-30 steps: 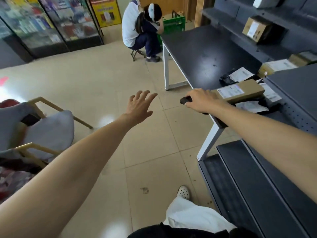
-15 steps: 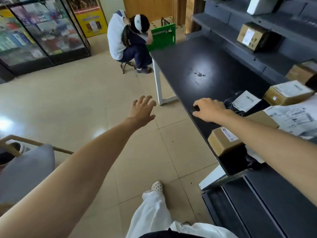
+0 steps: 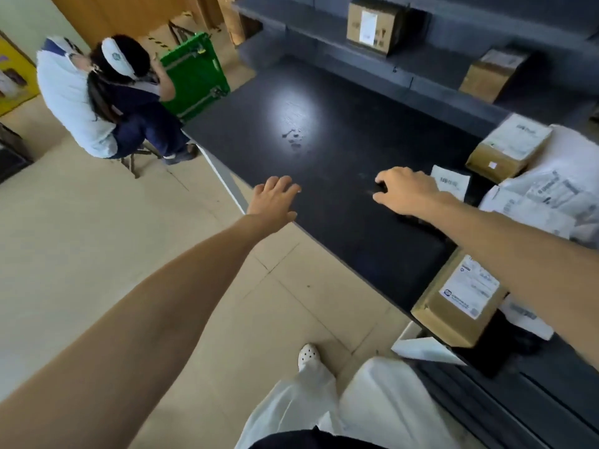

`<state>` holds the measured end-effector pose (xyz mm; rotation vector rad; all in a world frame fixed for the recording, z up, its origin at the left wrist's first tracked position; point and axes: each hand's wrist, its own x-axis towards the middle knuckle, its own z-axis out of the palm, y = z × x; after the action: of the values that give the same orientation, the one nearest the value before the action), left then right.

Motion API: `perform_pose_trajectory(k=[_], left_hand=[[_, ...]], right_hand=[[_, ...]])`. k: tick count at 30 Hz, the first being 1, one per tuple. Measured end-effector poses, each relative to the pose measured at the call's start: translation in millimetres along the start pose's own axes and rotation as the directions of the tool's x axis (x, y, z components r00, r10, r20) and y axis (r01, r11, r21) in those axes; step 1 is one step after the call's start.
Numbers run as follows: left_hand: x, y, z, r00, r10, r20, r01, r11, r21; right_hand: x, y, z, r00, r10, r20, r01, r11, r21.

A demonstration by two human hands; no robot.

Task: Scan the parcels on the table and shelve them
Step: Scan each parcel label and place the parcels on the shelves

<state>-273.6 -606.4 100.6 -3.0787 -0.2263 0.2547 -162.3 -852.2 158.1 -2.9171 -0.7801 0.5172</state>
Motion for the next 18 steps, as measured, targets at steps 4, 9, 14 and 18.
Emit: perform_pose_trajectory(k=[4,9,14,18], left_hand=[[54.1,14.4,6.9,0.992,0.118,0.051,-0.119,0.993,0.004],[130.8,53.8,14.0,0.959,0.268,0.09,-0.273,0.961,0.045],[200.4,108.9,8.8,0.9,0.406,0.157,-0.424,0.9,0.105],[252.3,157.1,0.4,0.837,0.51,0.198,-0.541,0.825,0.165]], right_hand=[[14.8,29.6,20.1,0.994,0.095,0.061,-0.098,0.994,0.046],[41.2,82.4,21.4,0.968,0.23,0.103,-0.237,0.969,0.067],[67.2,146.1,0.2,0.942,0.327,0.072,-0.334,0.932,0.138],[77.7,193.3,-5.6,0.905,0.423,0.051,-0.424,0.88,0.214]])
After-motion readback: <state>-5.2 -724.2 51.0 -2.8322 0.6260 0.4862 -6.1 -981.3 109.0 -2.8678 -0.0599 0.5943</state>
